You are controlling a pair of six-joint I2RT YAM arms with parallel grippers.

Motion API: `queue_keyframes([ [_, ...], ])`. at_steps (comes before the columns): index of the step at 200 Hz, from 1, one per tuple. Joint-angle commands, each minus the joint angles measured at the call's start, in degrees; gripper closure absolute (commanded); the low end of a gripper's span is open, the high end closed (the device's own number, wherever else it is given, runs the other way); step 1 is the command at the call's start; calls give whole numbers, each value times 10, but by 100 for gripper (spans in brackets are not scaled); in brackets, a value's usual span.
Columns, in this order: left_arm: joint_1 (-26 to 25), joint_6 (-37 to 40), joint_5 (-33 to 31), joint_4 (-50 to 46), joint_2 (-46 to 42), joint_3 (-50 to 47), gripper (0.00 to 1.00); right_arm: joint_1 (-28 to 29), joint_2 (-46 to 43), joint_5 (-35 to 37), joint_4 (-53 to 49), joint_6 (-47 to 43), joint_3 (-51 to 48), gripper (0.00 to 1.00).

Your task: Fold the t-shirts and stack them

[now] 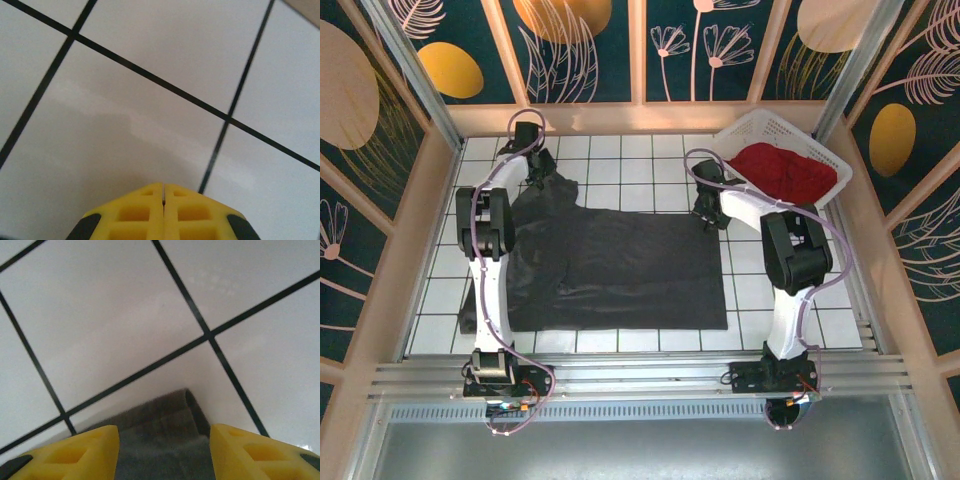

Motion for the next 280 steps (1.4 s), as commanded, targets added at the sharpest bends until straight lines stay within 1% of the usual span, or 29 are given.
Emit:
queue_keyframes([
  [1,-2,17,-20,-13,-65,-10,100,-10,20,29,-22,-3,24,49],
  [37,-2,31,-16,-25,-90,-33,100,-13,54,14,-31,-15,48,53],
  [58,-2,31,-1,-26,-101,-50,100,-13,57,7,-28,-11,41,54],
  [74,-3,31,4,-28,-109,-63,100,-13,59,-3,-21,-12,38,58],
  [89,-3,31,8,-32,-119,-72,100,-13,63,-9,-19,-16,40,66],
  [97,-3,31,10,-36,-125,-77,100,-13,62,-8,-19,-18,40,73],
  [124,-5,24,8,-38,-166,-115,100,-12,32,2,-3,-30,21,100],
  [144,-7,7,8,-27,-222,-173,100,-10,-12,1,31,-48,-14,100],
  [160,-7,-16,-10,-21,-282,-239,100,-6,-51,-2,61,-67,-42,100],
  [187,-7,-62,-41,-13,-399,-372,100,4,-109,-2,85,-98,-81,100],
  [208,-7,-104,-63,-20,-512,-478,100,11,-145,-2,83,-103,-111,100],
  [243,-7,-167,-127,-71,-684,-607,100,29,-219,11,75,-89,-183,100],
  [261,-6,-193,-162,-117,-757,-640,100,40,-251,24,51,-69,-218,100],
  [280,-6,-224,-184,-170,-818,-667,100,44,-284,29,38,-51,-261,100],
])
